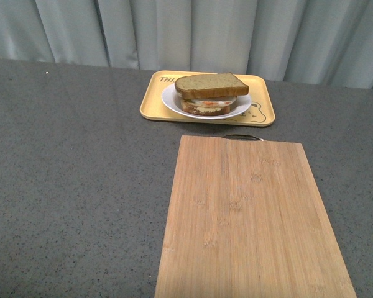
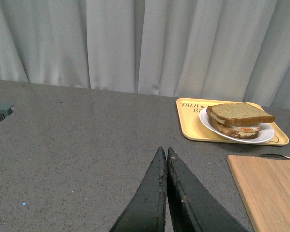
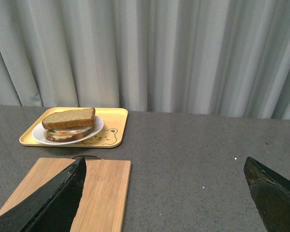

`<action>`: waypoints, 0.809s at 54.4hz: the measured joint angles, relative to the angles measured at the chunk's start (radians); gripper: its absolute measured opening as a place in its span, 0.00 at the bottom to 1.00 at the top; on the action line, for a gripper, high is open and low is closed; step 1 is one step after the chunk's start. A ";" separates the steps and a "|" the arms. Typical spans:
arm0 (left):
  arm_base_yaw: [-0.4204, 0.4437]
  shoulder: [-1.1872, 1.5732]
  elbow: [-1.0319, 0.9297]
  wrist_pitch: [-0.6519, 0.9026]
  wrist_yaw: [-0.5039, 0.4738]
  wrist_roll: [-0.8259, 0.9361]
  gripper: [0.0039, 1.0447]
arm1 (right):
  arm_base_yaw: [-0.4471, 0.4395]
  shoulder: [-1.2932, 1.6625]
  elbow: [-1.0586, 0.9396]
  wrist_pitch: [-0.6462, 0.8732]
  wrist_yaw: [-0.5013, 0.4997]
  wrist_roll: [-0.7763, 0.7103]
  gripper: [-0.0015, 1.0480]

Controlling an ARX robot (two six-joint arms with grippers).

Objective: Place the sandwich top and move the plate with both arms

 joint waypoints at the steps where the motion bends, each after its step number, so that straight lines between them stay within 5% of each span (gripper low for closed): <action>1: 0.000 -0.013 0.000 -0.011 0.000 0.000 0.03 | 0.000 0.000 0.000 0.000 0.000 0.000 0.91; 44: 0.000 -0.308 0.000 -0.299 0.000 0.000 0.03 | 0.000 0.000 0.000 0.000 0.000 0.000 0.91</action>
